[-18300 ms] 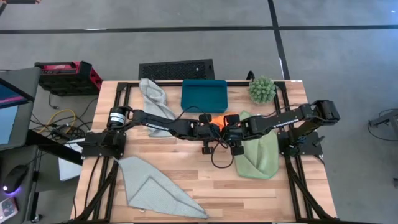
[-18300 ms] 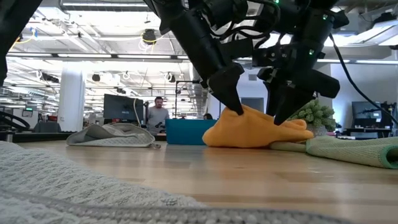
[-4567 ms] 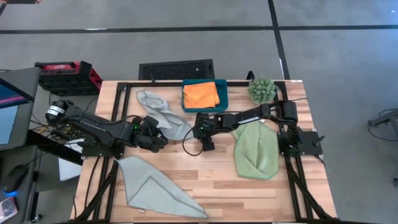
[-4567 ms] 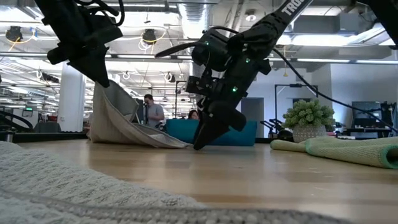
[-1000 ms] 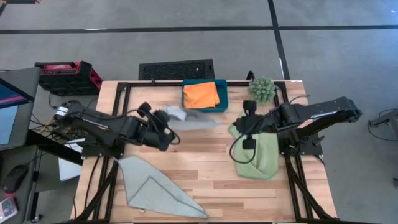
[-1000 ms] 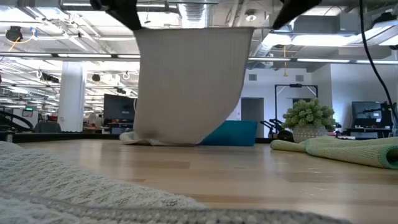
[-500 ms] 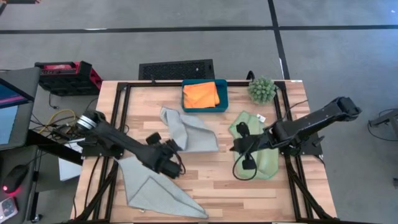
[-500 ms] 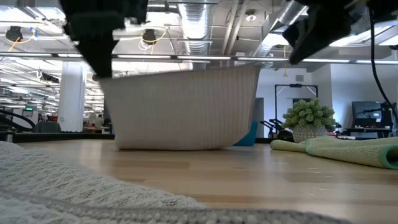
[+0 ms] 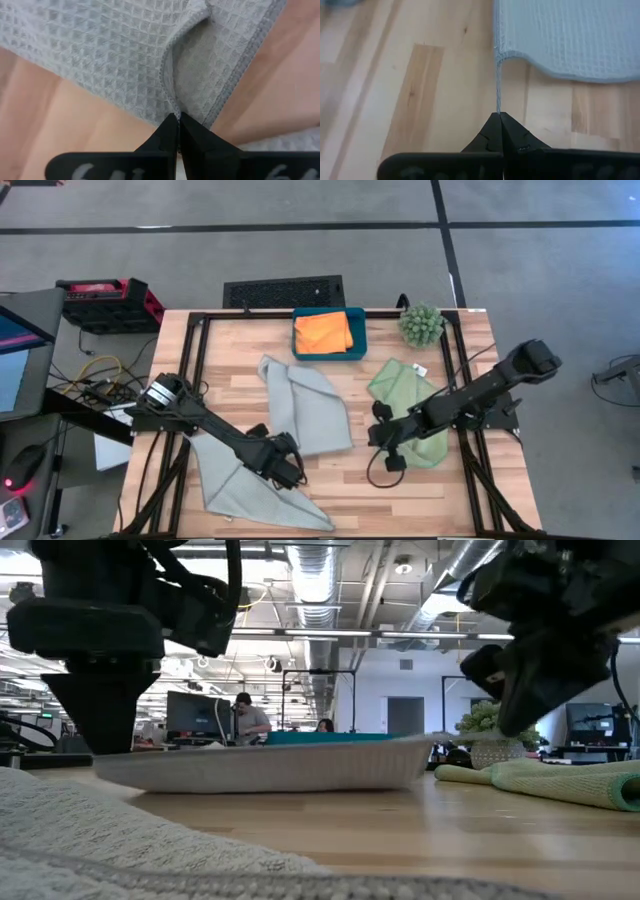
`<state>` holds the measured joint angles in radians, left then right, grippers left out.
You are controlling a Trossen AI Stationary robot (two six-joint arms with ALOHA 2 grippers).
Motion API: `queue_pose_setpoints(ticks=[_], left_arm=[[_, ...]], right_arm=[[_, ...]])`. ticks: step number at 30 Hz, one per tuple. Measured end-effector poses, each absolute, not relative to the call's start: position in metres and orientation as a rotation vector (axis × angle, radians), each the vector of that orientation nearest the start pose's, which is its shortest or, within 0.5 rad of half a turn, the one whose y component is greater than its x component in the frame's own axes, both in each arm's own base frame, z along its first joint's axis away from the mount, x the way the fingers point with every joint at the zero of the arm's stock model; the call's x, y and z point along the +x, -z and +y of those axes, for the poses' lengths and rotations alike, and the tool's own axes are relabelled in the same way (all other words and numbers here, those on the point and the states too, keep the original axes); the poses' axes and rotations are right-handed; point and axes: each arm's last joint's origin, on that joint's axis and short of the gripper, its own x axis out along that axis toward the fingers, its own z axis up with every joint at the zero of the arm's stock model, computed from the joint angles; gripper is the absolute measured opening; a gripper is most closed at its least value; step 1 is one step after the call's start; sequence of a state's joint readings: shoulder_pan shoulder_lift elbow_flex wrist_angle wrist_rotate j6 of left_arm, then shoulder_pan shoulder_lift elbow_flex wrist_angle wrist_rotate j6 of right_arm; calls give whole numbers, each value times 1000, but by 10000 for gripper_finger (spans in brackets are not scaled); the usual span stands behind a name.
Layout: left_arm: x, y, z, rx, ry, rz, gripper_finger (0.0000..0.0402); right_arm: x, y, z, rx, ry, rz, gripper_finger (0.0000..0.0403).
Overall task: Fold microfiber towels
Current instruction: Fold the top gray microfiber cloth
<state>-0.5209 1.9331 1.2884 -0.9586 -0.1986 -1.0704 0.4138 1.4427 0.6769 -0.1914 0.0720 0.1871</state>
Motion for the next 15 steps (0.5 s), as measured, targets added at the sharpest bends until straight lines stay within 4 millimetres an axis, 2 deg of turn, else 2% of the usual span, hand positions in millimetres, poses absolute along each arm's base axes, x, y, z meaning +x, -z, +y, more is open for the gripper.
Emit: queue_pose_setpoints(ticks=[6,15], left_arm=[[301,-155,-169,-353,-475,1451,19],[301,-155,-170,-280,-352,1500,98]], right_arm=[[251,-156,108,-78,-230,979,3],[252,-156,109,-86,-230,972,4]])
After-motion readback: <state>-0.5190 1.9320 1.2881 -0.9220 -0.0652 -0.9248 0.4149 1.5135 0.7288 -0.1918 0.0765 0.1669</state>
